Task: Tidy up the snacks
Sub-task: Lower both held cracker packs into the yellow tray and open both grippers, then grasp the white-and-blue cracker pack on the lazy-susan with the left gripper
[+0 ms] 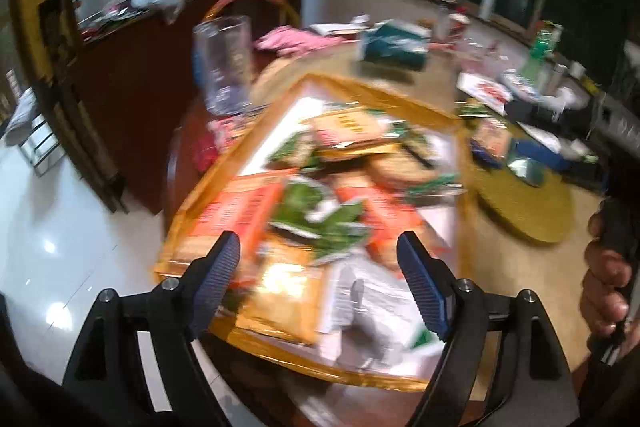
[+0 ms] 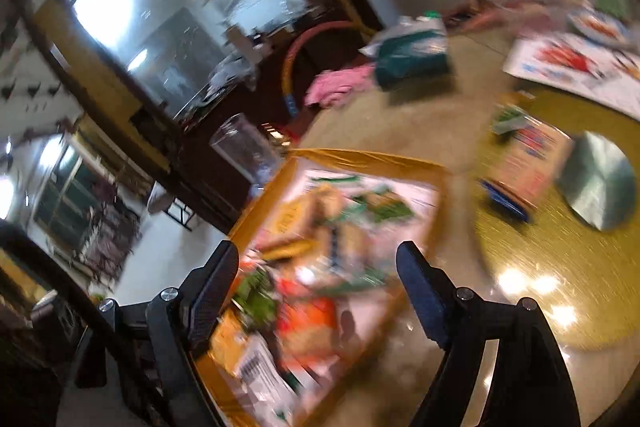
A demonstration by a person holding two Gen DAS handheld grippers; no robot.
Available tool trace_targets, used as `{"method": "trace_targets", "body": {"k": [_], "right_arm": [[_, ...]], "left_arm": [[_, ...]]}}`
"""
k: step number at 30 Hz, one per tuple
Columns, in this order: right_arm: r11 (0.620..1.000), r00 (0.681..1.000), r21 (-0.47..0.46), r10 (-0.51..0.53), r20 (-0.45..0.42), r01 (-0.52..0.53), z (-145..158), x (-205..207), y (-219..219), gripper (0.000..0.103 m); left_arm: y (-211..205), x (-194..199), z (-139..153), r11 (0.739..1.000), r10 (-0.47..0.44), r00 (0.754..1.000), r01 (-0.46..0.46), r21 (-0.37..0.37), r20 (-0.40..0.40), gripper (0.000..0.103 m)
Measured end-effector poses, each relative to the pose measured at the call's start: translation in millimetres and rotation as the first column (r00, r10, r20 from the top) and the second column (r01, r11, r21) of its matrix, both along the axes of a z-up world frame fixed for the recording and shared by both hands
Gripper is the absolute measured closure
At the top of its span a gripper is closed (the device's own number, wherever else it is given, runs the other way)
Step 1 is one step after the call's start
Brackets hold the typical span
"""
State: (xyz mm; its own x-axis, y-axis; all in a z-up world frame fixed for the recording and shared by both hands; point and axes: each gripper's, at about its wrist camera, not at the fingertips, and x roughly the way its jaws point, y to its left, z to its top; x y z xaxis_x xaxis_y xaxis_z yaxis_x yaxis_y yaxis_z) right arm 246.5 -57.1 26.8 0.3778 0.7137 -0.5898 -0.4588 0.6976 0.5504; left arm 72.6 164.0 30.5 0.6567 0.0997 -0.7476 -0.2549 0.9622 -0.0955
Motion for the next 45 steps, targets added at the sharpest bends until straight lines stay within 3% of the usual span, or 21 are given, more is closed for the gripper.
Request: {"method": "trace_targets", "body": {"k": [3, 8, 12, 16, 21, 25, 30, 36, 45], "right_arm": [[0.997, 0.997, 0.007, -0.071, -0.036, 0.071, -11.9, -7.7, -46.0, 0.022], [0.986, 0.986, -0.041, -0.164, -0.019, 0.163, -24.2, -33.1, -98.6, 0.022], [0.982, 0.984, -0.074, -0.175, 0.02, 0.176, -30.0, -53.8, -115.2, 0.022], [0.979, 0.983, -0.104, -0.172, 0.058, 0.178, -36.0, -61.2, -126.0, 0.022], [0.976, 0.981, -0.105, -0.187, 0.053, 0.192, -43.1, -55.0, -135.2, 0.022], [0.956, 0.97, -0.167, -0.231, 0.082, 0.242, -48.5, -49.2, -136.3, 0.022], [0.951, 0.963, -0.149, -0.264, 0.063, 0.27, -58.6, -41.7, -145.2, 0.022], [0.938, 0.947, -0.134, -0.32, 0.024, 0.321, -67.8, -38.5, -156.5, 0.022], [0.909, 0.922, -0.158, -0.385, 0.031, 0.385, -67.0, -39.4, -167.9, 0.023]], "left_arm": [[-28.3, 7.5, 4.7, 0.997, -0.071, 0.997, 0.071, -0.004, -0.004, 0.019], [-77.3, 18.4, 7.7, 0.993, -0.085, 0.996, 0.085, 0.077, -0.007, 0.019], [-101.2, 21.3, 6.4, 0.992, -0.098, 0.995, 0.099, 0.076, -0.015, 0.019], [-125.2, 23.4, 6.7, 0.984, -0.111, 0.994, 0.113, 0.135, -0.025, 0.019], [-145.3, 26.8, 7.8, 0.972, -0.127, 0.991, 0.13, 0.195, -0.03, 0.019], [-152.7, 37.5, 3.6, 0.969, -0.147, 0.988, 0.153, 0.195, -0.048, 0.019], [-162.8, 61.8, -2.8, 0.961, -0.158, 0.985, 0.17, 0.219, -0.074, 0.019], [-174.8, 113.0, -7.7, 0.954, -0.23, 0.969, 0.243, 0.174, -0.094, 0.019], [-187.5, 257.6, -32.7, 0.933, -0.304, 0.935, 0.331, 0.142, -0.185, 0.019]]}}
